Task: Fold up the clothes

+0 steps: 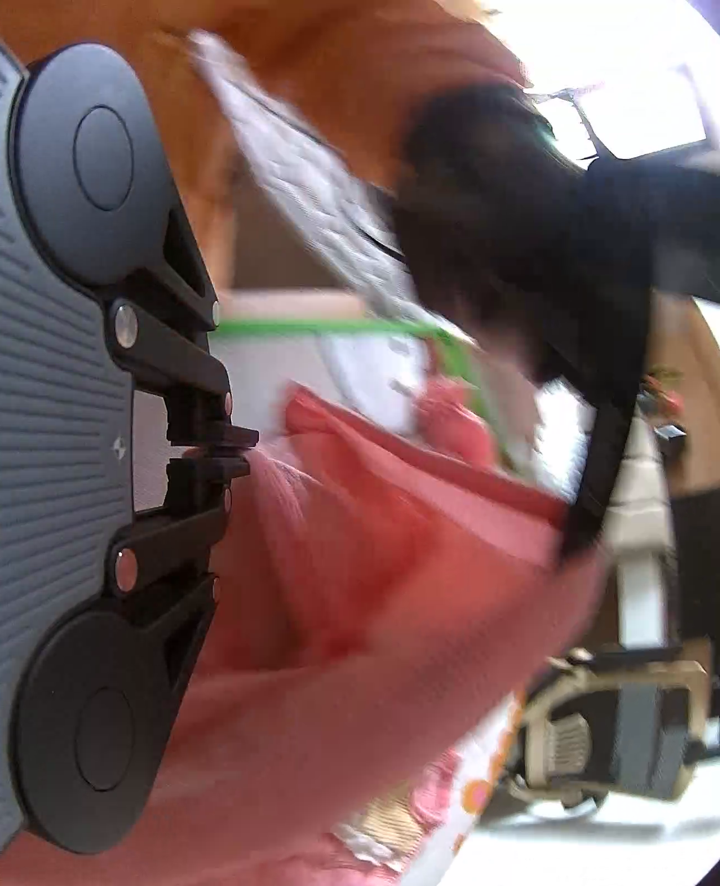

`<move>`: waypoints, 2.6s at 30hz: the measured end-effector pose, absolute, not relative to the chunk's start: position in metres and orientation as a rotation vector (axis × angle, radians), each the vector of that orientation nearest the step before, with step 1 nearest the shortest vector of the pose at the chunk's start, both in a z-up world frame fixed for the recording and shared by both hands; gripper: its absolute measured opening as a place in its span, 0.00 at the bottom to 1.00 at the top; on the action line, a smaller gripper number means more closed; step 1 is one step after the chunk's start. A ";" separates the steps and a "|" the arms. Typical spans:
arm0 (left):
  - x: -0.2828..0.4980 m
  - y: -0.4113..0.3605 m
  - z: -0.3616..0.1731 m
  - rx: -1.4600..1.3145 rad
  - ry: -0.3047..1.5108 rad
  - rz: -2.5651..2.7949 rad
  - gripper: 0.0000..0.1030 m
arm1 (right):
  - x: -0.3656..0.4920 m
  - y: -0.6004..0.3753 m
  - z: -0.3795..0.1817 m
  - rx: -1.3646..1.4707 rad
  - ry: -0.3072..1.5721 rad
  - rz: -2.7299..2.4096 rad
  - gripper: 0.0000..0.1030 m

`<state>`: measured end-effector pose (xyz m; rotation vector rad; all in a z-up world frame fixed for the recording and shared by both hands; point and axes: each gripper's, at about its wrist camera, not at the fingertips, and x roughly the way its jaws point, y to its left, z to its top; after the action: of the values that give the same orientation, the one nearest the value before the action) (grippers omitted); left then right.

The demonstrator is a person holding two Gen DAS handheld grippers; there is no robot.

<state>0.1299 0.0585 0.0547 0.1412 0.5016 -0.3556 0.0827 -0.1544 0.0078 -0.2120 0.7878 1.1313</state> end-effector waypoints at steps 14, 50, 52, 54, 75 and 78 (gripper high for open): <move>0.127 0.057 0.053 0.145 0.514 -0.362 0.14 | 0.099 -0.148 -0.021 -0.438 0.660 0.871 0.38; 0.006 0.105 -0.027 0.262 0.851 -0.518 0.62 | 0.106 -0.267 -0.022 -0.355 0.839 0.902 0.60; 0.009 0.119 -0.016 0.178 0.833 -0.525 0.78 | 0.105 -0.273 -0.017 -0.378 0.849 0.914 0.61; 0.014 0.131 -0.001 0.087 0.789 -0.517 0.86 | 0.103 -0.275 -0.005 -0.380 0.819 0.920 0.62; 0.127 0.138 -0.046 -0.370 0.815 -0.447 0.93 | 0.223 -0.191 -0.043 -0.165 0.711 0.669 0.75; 0.117 0.159 -0.033 -0.392 0.750 -0.316 0.93 | 0.220 -0.191 -0.047 -0.175 0.694 0.670 0.80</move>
<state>0.1170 0.1587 -0.0329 -0.3915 0.7495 -0.3160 0.2204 -0.1911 -0.0471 -0.1753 0.6938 0.6701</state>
